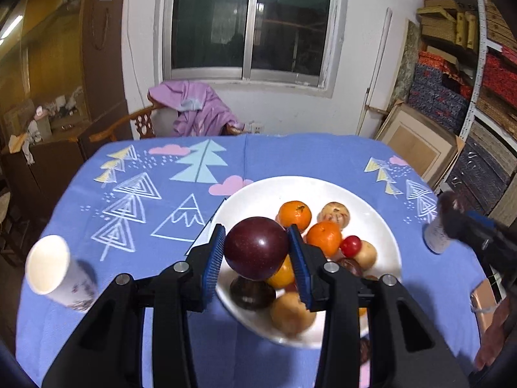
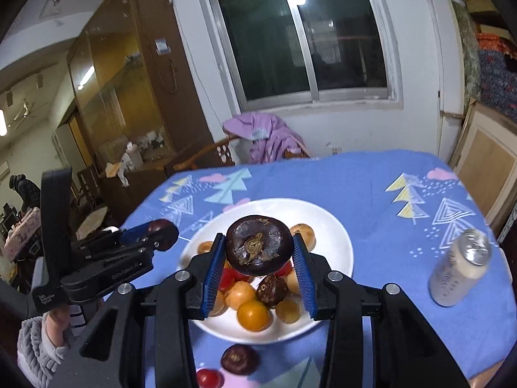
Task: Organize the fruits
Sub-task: 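Carry both fruits over the white plate and open both tools to release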
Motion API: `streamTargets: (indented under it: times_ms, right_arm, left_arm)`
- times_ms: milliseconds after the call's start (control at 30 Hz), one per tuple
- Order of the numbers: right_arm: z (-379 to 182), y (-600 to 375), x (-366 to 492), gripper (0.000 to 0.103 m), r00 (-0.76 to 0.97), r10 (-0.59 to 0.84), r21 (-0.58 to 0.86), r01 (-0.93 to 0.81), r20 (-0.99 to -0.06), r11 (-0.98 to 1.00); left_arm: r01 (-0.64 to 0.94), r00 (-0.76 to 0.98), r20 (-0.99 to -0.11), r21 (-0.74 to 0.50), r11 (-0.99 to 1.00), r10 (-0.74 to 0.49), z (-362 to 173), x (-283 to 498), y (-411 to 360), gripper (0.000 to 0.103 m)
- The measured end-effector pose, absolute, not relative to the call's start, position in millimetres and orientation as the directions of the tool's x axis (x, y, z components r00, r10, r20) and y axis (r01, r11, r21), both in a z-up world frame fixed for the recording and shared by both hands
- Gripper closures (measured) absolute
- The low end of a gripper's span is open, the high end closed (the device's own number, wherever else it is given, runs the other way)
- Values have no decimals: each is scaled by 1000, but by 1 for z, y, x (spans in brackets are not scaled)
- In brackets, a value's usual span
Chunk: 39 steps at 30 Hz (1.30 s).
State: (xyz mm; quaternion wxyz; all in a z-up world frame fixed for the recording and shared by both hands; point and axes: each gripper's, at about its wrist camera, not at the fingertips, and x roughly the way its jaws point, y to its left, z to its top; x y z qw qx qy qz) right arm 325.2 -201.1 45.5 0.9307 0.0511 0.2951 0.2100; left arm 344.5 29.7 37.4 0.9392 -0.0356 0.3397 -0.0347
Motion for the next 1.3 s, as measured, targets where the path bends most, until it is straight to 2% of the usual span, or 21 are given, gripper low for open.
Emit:
streamTargets:
  times_ms: [267,533,633,667,700,733,767,867,933,1033,1133,1300]
  right_arm:
    - [-10,-198,395,61,676,353,223,-275,-647,935]
    - [-34,-205,408,61,647,341,243,-239,-682,940]
    - [-36,-204,410,60,649,330,230,-238,-685,944]
    - [-36,-205,410,60,649,331,230,-238,-685,943]
    - [-35,-207,410,56,652,333,237,-234,-681,943]
    - [-34,-209,409,46,654,334,244,-228,-679,943]
    - [-32,-211,409,44,658,338,255,-222,-673,941]
    - [-25,-215,404,42,667,358,278,-228,-653,933]
    - [-19,-218,399,30,681,369,299,-225,-633,927]
    - [-12,-223,387,17,690,397,349,-218,-606,911]
    - [-9,-225,374,10,694,396,368,-200,-602,908]
    - [-11,-228,347,8,673,383,373,-169,-632,912]
  left_arm:
    - [37,695,-713,-94,995,-94,-5,428,25,64]
    - [23,636,-766,-105,994,-96,-38,457,26,64]
    - [27,637,-766,-92,995,-88,-42,457,23,56]
    - [25,641,-763,-85,996,-81,-41,456,22,47]
    - [19,648,-759,-78,997,-72,-40,455,21,37]
    - [15,655,-753,-73,997,-65,-37,453,21,31]
    - [13,662,-747,-72,997,-63,-35,451,21,22]
    - [8,680,-731,-56,998,-46,-25,441,23,16]
    - [-5,691,-723,-52,999,-34,-18,434,26,8]
    - [-27,704,-710,-53,998,-19,-9,415,37,6]
    - [-51,714,-700,-40,998,8,-3,385,48,5]
    - [-83,722,-691,-37,996,34,-7,324,63,5]
